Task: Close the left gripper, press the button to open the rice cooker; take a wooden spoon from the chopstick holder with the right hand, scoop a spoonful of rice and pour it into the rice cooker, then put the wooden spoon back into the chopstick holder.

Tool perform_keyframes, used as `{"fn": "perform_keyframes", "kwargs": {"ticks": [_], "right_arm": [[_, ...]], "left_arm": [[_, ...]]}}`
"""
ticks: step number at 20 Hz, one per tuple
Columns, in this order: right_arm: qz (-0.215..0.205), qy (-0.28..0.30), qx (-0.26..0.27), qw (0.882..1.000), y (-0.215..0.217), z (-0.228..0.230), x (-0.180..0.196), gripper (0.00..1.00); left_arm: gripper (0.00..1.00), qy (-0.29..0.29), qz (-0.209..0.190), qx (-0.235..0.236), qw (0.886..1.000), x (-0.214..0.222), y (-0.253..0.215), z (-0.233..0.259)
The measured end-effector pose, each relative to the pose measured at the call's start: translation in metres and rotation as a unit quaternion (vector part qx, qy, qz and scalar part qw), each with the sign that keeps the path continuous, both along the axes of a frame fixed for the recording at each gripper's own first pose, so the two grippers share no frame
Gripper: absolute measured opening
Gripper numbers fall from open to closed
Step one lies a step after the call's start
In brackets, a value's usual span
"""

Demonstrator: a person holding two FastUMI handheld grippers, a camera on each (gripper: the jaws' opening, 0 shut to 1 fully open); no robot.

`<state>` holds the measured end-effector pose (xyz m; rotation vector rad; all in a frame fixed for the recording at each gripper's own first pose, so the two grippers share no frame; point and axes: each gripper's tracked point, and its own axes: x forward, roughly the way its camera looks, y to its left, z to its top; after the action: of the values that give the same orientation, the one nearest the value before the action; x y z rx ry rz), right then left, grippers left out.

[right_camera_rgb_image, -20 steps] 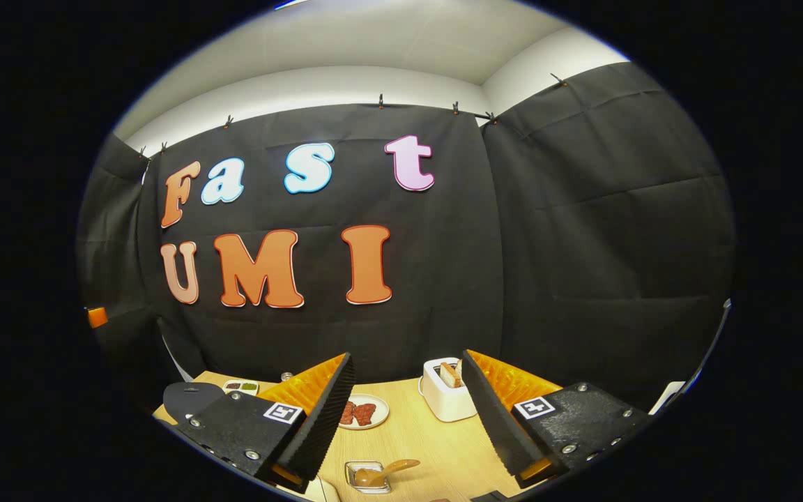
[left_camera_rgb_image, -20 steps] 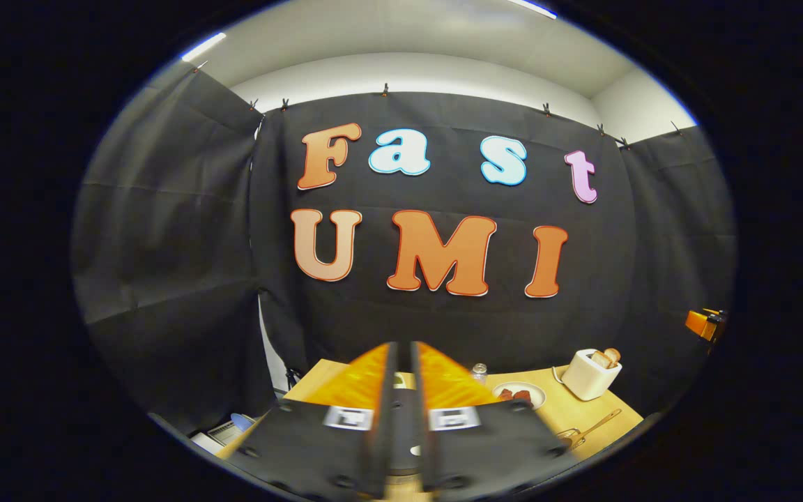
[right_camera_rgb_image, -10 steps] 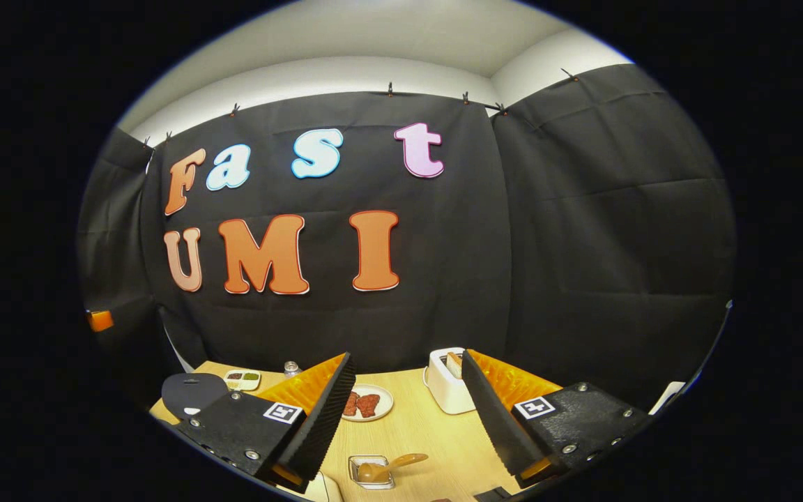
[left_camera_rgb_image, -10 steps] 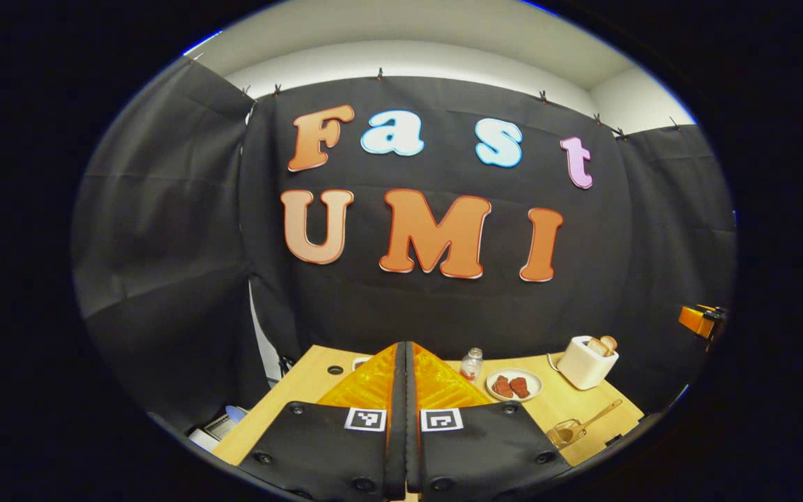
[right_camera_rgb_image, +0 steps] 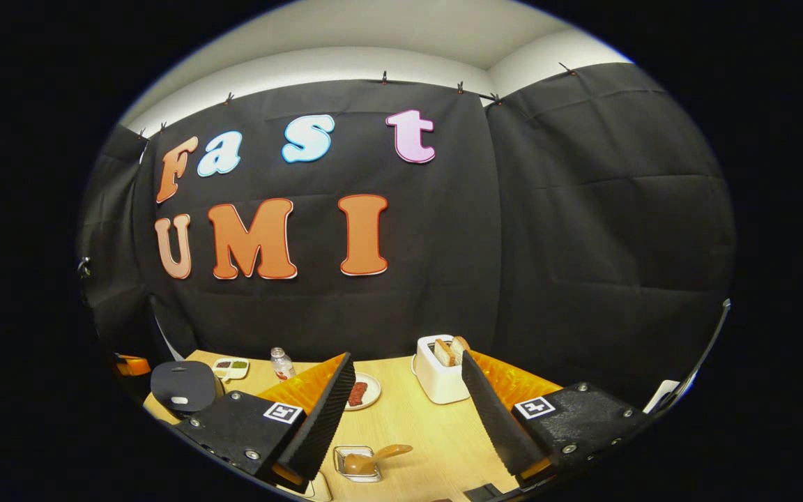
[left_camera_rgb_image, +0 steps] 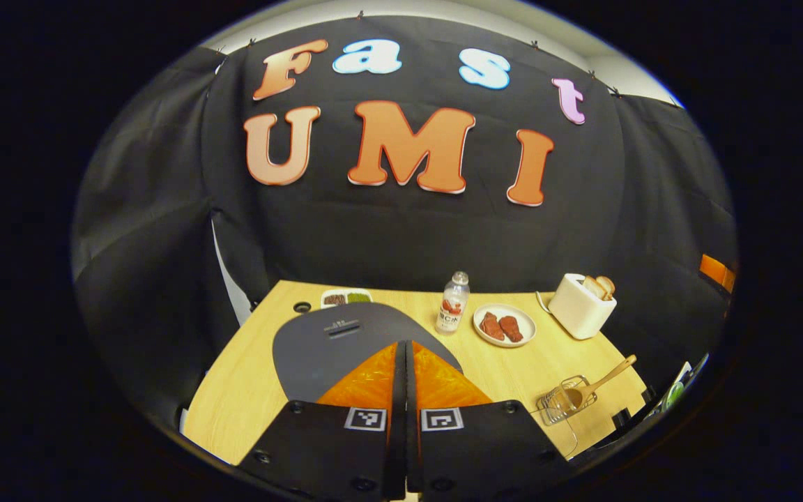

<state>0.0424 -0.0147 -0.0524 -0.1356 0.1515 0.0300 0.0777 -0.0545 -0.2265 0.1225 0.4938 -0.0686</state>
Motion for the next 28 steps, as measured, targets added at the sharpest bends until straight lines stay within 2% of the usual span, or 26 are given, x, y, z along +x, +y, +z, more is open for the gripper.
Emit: {"fn": "perform_keyframes", "kwargs": {"ticks": [3,4,5,6,7,8,9,10,11,15,16,17,18,20,23,26,28], "right_arm": [[-0.01,0.006,-0.003,1.0,-0.009,-0.004,-0.001,0.95],[-0.013,0.008,-0.001,1.0,-0.011,-0.004,-0.001,1.0],[-0.016,0.011,0.003,1.0,-0.012,-0.005,-0.001,1.0],[-0.016,0.014,0.007,1.0,-0.012,-0.006,-0.001,0.95],[-0.014,0.013,0.011,1.0,-0.01,-0.005,-0.001,0.95],[-0.014,0.011,0.011,1.0,-0.01,-0.005,-0.001,0.95],[-0.015,0.009,0.009,1.0,-0.011,-0.004,-0.001,1.0],[-0.016,0.009,0.006,1.0,-0.012,-0.005,0.0,1.0],[-0.017,0.012,0.005,1.0,-0.012,-0.007,0.0,0.95],[-0.009,0.022,0.012,1.0,-0.004,-0.015,-0.001,0.95],[-0.007,0.025,0.012,1.0,-0.002,-0.018,-0.002,1.0],[-0.002,0.027,0.011,1.0,0.002,-0.021,-0.002,1.0],[0.001,0.028,0.01,1.0,0.004,-0.022,-0.003,0.95],[0.004,0.032,0.01,0.999,0.007,-0.025,-0.006,0.95],[0.009,0.031,0.007,0.999,0.008,-0.026,-0.012,0.95],[0.009,0.019,0.006,1.0,0.003,-0.024,-0.014,0.95],[0.005,0.013,0.014,1.0,-0.003,-0.026,-0.015,0.95]], "left_arm": [[0.05,0.029,-0.001,0.009,1.0,0.008,0.001,-0.035],[0.05,0.041,0.0,0.008,0.999,0.009,0.0,-0.047],[0.07,0.049,0.001,0.009,0.999,0.009,-0.001,-0.056],[0.05,0.056,0.001,0.012,0.998,0.009,0.0,-0.065],[0.02,0.063,0.005,0.019,0.998,0.009,0.003,-0.074],[0.07,0.07,0.009,0.022,0.997,0.01,0.006,-0.079],[0.07,0.072,0.01,0.019,0.997,0.009,0.006,-0.079],[0.05,0.064,0.008,0.016,0.998,0.014,0.006,-0.075],[0.05,0.077,0.008,0.016,0.997,0.01,0.006,-0.083],[0.05,0.072,0.008,0.023,0.997,0.007,0.007,-0.085],[0.05,0.071,0.01,0.025,0.997,0.007,0.007,-0.084],[0.05,0.073,0.009,0.025,0.997,0.007,0.008,-0.084],[0.05,0.08,0.015,0.011,0.997,0.004,0.009,-0.087],[0.05,0.092,0.026,-0.017,0.995,0.0,0.007,-0.09],[0.05,0.088,0.007,0.019,0.996,-0.002,0.007,-0.087],[0.05,0.067,0.01,0.026,0.997,0.002,0.005,-0.069],[0.05,0.029,0.016,0.025,0.999,0.001,0.002,-0.031]]}}
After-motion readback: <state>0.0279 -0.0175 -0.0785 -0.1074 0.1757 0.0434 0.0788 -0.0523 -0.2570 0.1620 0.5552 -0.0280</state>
